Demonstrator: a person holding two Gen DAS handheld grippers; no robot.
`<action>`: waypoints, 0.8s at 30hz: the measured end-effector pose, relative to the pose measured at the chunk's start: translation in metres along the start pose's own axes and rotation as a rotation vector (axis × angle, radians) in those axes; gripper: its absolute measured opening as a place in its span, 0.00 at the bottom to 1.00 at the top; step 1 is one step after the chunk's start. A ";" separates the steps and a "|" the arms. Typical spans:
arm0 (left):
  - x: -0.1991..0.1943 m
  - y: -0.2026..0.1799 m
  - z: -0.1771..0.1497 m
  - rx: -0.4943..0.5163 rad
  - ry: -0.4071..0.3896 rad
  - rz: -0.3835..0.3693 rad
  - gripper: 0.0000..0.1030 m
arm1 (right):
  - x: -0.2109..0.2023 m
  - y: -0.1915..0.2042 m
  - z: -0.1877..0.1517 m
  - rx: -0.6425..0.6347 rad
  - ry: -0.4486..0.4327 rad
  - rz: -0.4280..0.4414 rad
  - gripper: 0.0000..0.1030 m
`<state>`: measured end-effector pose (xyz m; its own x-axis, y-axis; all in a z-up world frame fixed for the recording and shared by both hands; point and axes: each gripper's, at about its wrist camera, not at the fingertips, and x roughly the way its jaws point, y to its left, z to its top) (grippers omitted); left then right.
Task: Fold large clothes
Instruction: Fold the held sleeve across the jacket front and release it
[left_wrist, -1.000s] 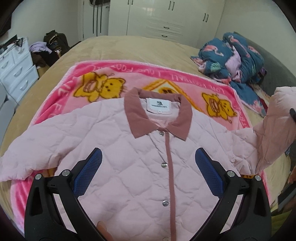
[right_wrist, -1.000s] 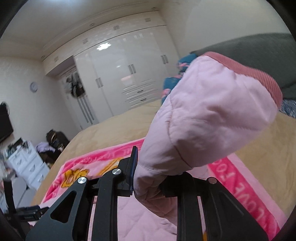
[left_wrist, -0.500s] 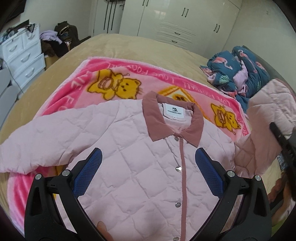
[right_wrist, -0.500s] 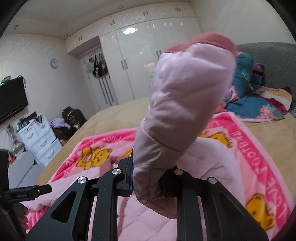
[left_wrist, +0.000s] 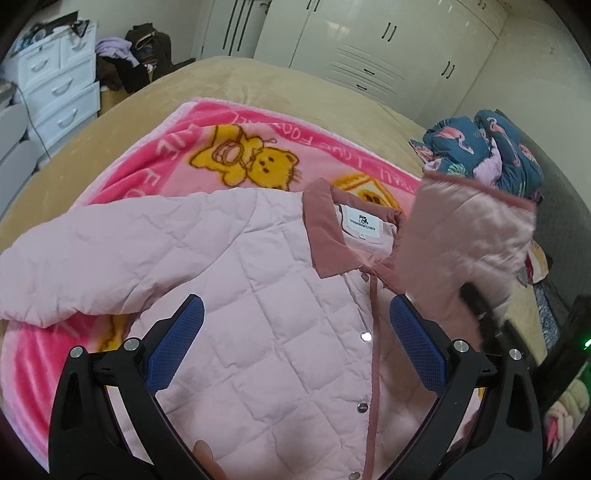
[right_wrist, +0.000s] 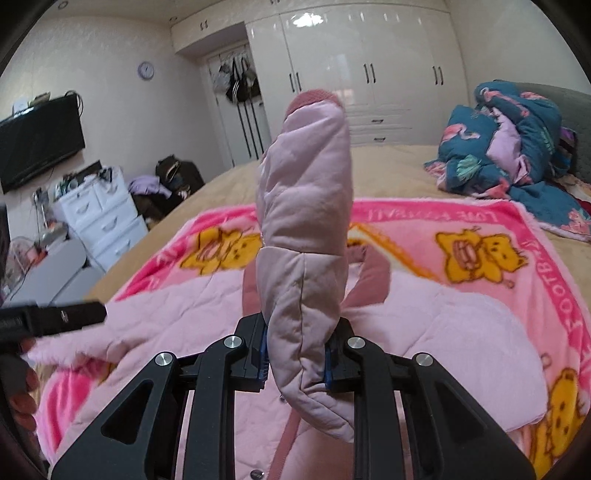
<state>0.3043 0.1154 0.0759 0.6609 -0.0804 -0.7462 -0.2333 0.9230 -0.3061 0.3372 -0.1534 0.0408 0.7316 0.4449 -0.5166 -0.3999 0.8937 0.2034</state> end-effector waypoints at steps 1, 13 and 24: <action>0.000 0.002 0.000 -0.011 0.002 -0.008 0.92 | 0.003 0.003 -0.005 -0.005 0.009 0.001 0.19; 0.004 0.025 -0.011 -0.084 0.027 -0.060 0.92 | 0.049 0.049 -0.070 -0.079 0.184 0.057 0.25; 0.026 0.038 -0.031 -0.153 0.096 -0.067 0.92 | 0.059 0.064 -0.102 -0.108 0.310 0.098 0.66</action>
<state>0.2902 0.1369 0.0260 0.6090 -0.1825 -0.7719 -0.3015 0.8468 -0.4381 0.2980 -0.0757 -0.0611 0.4910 0.4746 -0.7305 -0.5280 0.8292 0.1838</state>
